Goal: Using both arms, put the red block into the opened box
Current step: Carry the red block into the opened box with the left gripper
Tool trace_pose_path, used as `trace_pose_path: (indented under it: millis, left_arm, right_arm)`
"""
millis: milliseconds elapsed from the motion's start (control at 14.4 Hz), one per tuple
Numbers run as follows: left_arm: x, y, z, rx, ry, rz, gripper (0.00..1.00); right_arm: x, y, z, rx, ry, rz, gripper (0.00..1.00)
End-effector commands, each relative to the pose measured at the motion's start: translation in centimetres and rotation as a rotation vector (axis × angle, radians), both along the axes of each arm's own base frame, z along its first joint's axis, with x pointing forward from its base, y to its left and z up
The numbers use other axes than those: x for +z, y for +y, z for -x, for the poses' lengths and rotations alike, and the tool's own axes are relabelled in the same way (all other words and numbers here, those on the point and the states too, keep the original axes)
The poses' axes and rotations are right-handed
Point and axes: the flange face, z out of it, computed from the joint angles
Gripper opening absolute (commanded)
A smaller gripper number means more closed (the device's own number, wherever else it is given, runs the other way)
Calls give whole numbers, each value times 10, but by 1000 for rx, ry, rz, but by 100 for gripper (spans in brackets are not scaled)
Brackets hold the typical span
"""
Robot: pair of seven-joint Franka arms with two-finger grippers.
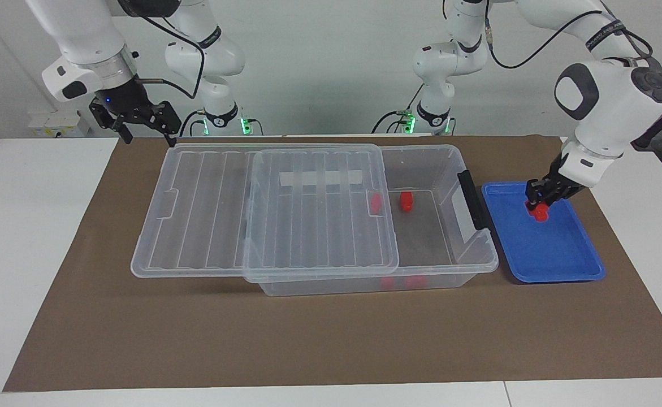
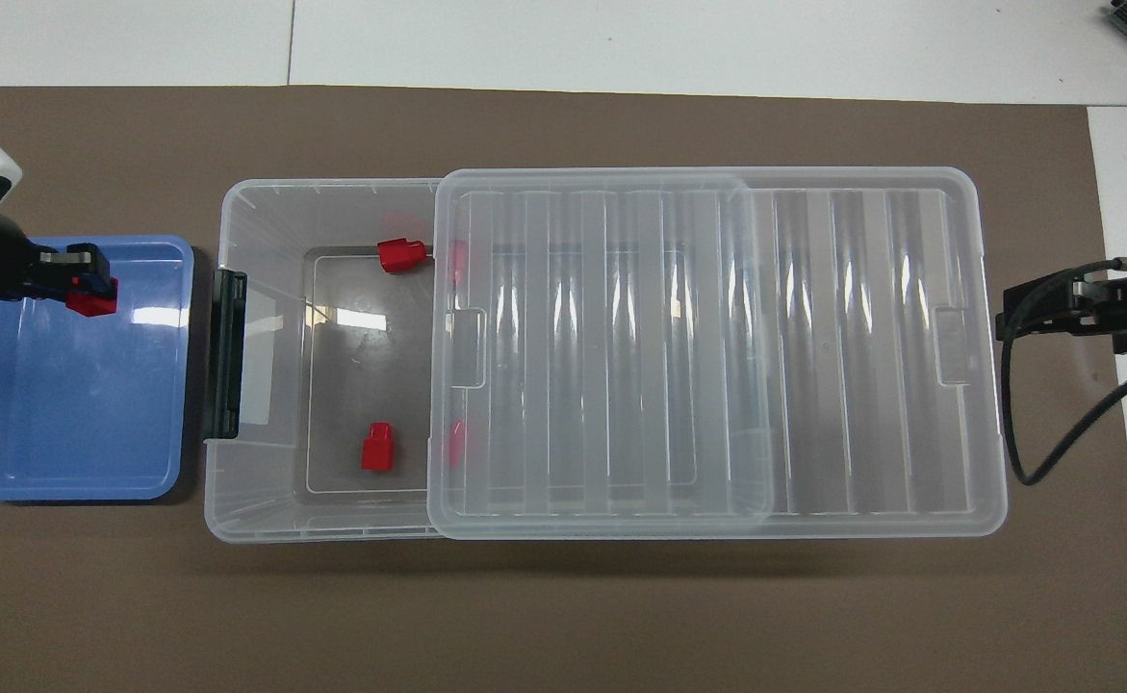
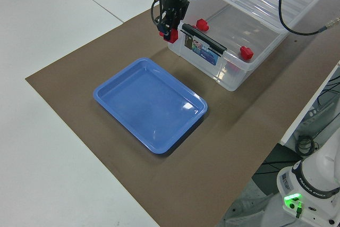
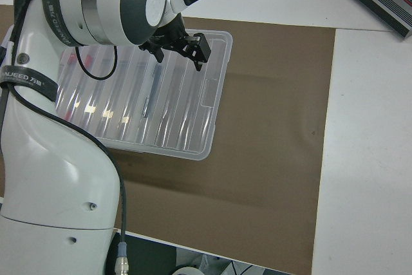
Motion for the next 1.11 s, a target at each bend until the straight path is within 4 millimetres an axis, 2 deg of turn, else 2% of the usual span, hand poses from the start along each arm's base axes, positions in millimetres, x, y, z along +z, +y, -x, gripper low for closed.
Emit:
trace_pose_path:
  millis: [0, 348, 487, 627, 1045]
  left_arm:
    - [19, -54, 8, 71, 0, 13, 0]
    - [23, -149, 22, 151, -52, 39, 0]
    - [11, -162, 24, 143, -73, 47, 0]
    - [-10, -180, 31, 114, -86, 51, 0]
    - [-73, -184, 44, 58, -106, 39, 0]
  right_arm:
    - [0, -2, 4, -10, -11, -9, 100]
    - [-1, -5, 5, -16, -7, -9, 100]
    - [-1, -6, 5, -16, -8, -9, 100]
    - [-1, -5, 5, -14, -8, -9, 100]
    - [8, -10, -2, -25, -71, 1, 100]
